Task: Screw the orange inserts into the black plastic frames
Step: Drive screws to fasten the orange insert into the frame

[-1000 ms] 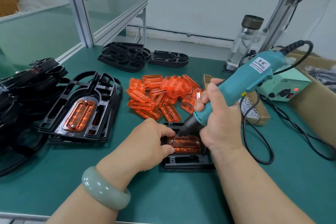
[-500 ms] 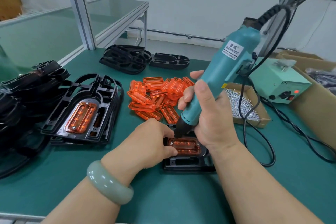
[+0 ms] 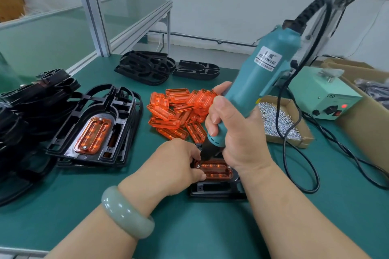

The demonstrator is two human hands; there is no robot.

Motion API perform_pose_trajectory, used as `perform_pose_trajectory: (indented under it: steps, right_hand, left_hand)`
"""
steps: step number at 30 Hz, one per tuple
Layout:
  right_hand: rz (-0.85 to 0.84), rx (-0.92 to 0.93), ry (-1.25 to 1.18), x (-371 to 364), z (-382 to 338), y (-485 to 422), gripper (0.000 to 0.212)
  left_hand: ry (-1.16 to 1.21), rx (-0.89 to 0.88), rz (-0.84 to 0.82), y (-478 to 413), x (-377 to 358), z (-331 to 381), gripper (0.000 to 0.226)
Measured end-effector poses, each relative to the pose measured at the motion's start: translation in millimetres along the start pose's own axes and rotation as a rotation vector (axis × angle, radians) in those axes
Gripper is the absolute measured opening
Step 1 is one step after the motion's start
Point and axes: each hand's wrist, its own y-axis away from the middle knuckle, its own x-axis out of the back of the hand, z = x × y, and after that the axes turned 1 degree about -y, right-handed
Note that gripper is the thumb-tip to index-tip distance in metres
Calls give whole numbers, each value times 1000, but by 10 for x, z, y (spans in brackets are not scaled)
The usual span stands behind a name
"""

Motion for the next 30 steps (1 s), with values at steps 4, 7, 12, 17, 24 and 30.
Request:
perform_pose_trajectory:
  steps: [4,7,12,17,24,30]
  right_hand:
    - [-36,12,-15,-11,11,22,12]
    - [-41,20,-9,-7,2,36,7]
    - [-59,23,54,-36,20,49,14]
    - [-34,-11,28,-8,21,40,27]
    - [-47,25,25,-3,24,47,16]
    - [-22,-5,-13,54,10,54,15]
  left_hand:
    - [0,-6,0,13,2,11,31]
    - [2,0,5,8,-2,4,33]
    - [18,4,-18,5,-1,4,25]
    - [36,13,12,-8,-20,-15,34]
    - [4,6,32,-24,-37,-24,40]
    - [-1,11,21,-31,-24,-19,41]
